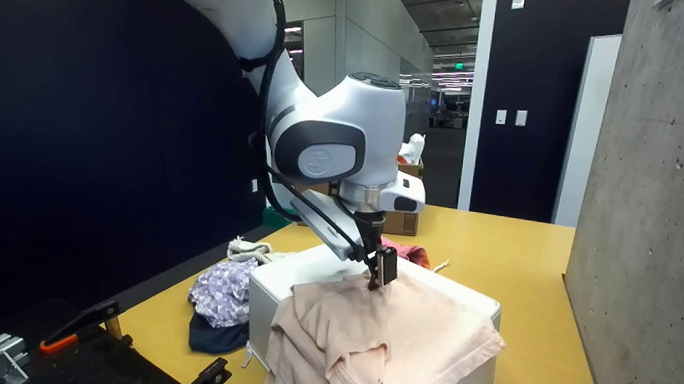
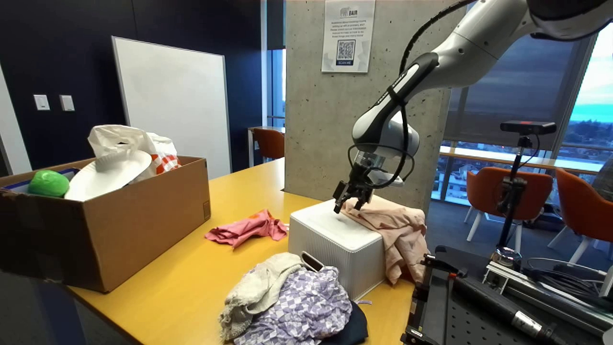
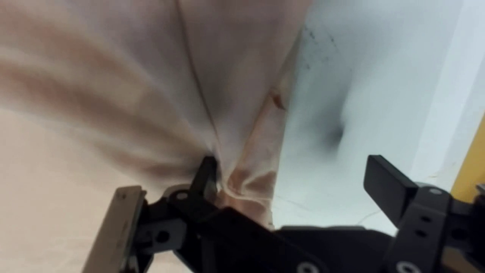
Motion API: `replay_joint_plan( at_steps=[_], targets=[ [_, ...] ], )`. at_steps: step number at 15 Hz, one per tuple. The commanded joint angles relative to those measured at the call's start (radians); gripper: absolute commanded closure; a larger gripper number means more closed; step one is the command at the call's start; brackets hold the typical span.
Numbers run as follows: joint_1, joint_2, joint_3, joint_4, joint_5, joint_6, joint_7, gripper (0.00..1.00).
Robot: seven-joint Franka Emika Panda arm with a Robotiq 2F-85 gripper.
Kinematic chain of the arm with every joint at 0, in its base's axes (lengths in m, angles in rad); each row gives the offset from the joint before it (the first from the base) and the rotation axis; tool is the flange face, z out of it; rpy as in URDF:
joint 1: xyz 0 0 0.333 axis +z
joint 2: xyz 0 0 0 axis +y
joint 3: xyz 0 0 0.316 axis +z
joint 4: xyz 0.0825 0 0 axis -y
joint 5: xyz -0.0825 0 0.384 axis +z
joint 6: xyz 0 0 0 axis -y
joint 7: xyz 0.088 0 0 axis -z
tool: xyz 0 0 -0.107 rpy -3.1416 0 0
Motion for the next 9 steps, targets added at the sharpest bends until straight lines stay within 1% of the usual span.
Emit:
replay_joint_plan(
  at_steps=[1,9],
  targets=[
    [0.018,0.047,-0.006,0.099,0.002,-0.075,-0.025,0.0],
    [0.09,0.153,-0.045,0.29,-0.024,-0.227,-0.002,0.0]
  ],
)
